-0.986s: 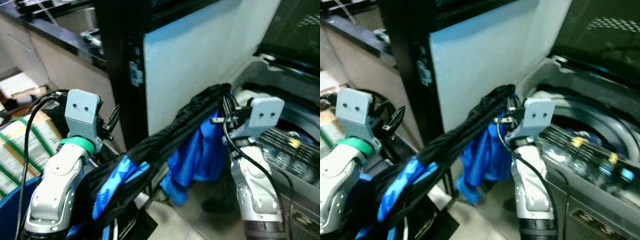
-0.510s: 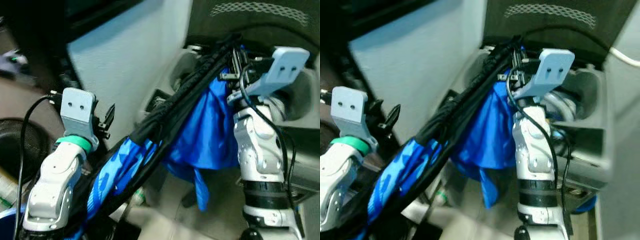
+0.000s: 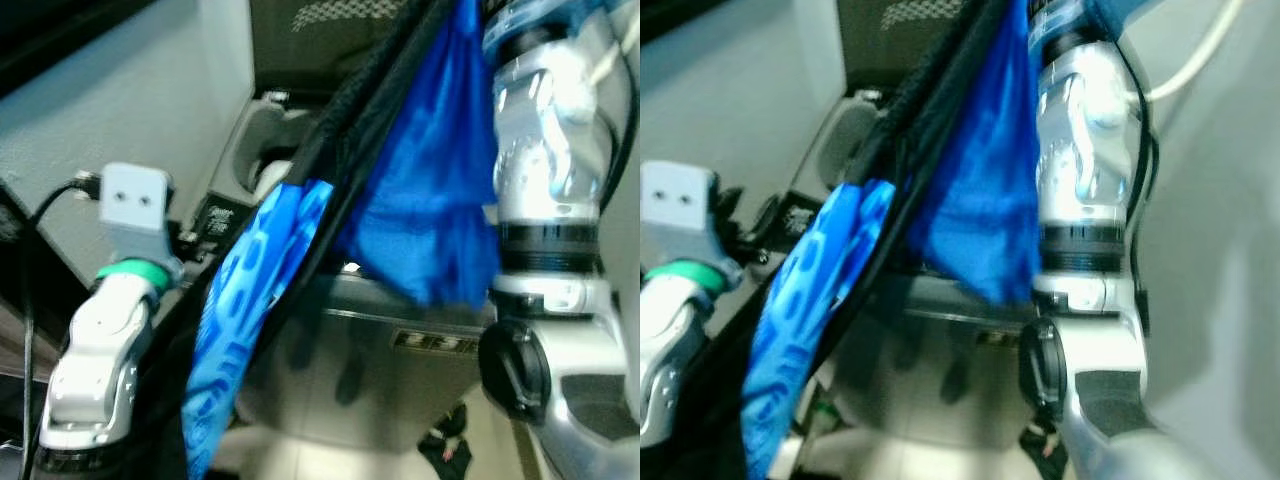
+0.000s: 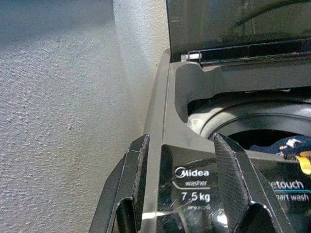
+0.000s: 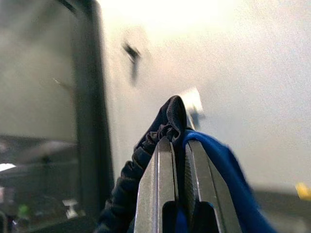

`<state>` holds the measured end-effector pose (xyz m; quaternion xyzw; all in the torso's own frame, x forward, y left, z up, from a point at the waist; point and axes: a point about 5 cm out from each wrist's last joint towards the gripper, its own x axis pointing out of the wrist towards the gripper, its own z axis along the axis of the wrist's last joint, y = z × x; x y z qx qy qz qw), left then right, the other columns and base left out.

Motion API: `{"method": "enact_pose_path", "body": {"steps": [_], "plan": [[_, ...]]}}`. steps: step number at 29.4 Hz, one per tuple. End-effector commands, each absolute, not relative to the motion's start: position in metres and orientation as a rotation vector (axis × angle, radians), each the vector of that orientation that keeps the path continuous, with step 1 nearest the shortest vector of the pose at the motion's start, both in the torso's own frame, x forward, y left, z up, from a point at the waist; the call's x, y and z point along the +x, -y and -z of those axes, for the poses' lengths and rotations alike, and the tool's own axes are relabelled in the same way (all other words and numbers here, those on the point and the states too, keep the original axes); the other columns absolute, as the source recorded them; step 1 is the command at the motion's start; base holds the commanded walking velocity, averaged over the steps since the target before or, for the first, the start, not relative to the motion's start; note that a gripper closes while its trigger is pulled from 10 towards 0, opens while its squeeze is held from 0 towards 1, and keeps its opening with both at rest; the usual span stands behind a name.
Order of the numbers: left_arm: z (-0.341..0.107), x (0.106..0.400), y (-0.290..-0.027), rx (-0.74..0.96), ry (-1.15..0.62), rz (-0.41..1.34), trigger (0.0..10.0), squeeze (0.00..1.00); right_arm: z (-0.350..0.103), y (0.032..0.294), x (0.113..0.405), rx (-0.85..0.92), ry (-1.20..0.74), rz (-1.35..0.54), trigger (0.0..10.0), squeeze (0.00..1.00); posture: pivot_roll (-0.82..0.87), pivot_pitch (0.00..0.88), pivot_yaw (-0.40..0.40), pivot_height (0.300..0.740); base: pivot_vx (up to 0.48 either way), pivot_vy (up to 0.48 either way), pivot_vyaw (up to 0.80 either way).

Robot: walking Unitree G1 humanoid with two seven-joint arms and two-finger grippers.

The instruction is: Clothes washing

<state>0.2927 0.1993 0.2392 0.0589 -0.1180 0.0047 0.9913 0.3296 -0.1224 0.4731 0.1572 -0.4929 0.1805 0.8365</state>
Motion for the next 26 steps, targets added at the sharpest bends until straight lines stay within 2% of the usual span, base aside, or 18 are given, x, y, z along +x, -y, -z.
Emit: {"method": "enact_pose_path", "body": {"steps": [1, 14, 20, 26], "plan": [[-0.237, 0.291, -0.204, 0.112, 0.231, -0.038, 10.0, 0.00, -0.459, 0.121, 0.340, 0.351, 0.979, -0.393, 10.0, 0.00, 0.14, 0.000, 0.056, 0.740, 0.000, 0.000, -0.80], [-0.242, 0.292, -0.209, 0.099, 0.258, -0.087, 10.0, 0.00, -0.394, 0.082, 0.362, 0.281, 0.687, -0.527, 10.0, 0.00, 0.15, 0.001, 0.058, 0.740, 0.000, 0.000, -0.80], [-0.244, 0.291, -0.210, 0.101, 0.269, -0.094, 10.0, 0.00, -0.355, 0.069, 0.364, 0.263, 0.561, -0.583, 10.0, 0.00, 0.14, 0.010, 0.058, 0.740, 0.000, 0.000, 0.00], [-0.246, 0.288, -0.209, 0.088, 0.291, -0.099, 10.0, 0.00, -0.335, 0.070, 0.361, 0.284, 0.512, -0.574, 10.0, 0.00, 0.15, 0.018, 0.052, 0.740, 0.000, 0.000, 0.00]]}}
